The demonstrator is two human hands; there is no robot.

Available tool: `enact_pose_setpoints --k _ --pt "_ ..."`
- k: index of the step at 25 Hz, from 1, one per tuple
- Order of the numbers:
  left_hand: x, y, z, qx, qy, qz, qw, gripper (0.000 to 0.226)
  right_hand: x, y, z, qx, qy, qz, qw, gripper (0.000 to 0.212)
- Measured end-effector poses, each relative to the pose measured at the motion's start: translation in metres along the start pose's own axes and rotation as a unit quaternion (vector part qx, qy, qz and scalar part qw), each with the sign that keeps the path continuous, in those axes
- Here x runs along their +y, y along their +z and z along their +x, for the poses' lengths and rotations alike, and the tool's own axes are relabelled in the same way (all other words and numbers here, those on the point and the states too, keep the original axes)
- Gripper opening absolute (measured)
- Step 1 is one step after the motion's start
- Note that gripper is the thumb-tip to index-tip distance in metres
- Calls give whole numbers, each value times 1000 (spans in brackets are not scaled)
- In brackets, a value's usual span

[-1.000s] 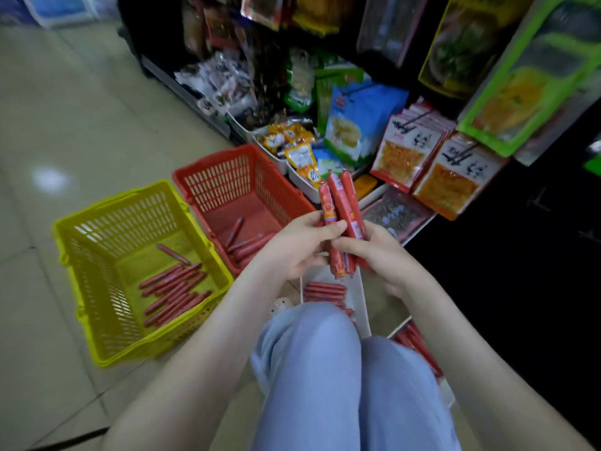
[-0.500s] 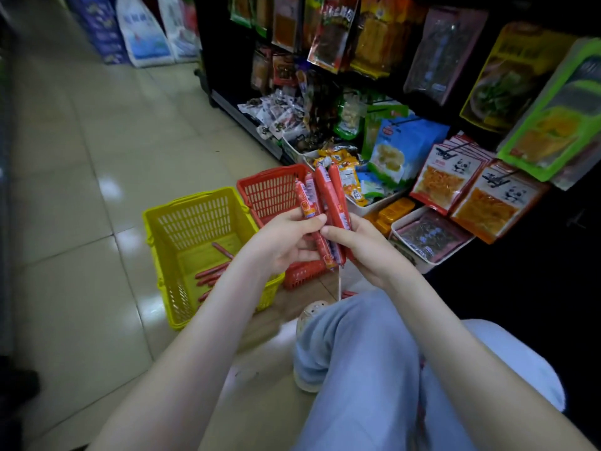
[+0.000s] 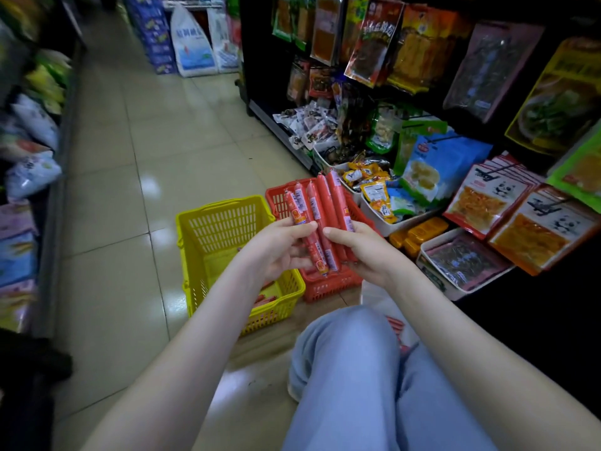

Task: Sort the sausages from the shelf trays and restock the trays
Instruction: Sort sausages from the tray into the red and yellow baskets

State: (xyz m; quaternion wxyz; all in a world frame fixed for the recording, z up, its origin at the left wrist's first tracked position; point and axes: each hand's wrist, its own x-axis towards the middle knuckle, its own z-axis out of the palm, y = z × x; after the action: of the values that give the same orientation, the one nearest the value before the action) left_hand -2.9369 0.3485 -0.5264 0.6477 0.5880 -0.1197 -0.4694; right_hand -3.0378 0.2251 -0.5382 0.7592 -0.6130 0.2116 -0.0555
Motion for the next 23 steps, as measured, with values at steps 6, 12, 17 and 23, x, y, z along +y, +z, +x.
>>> enact_pose_setpoints --k 6,12,17,23 --pt "-15 -22 81 37 -61 -37 997 13 26 -39 83 -8 71 17 997 38" --pt "-65 -80 156 123 -111 -80 983 13 93 -50 178 -17 148 21 989 24" --pt "-104 -167 185 268 -120 -87 952 7 166 -22 252 -28 149 -100 983 17" --pt "-148 -270 191 382 -150 35 911 15 269 29 324 -245 79 -492 832 31"
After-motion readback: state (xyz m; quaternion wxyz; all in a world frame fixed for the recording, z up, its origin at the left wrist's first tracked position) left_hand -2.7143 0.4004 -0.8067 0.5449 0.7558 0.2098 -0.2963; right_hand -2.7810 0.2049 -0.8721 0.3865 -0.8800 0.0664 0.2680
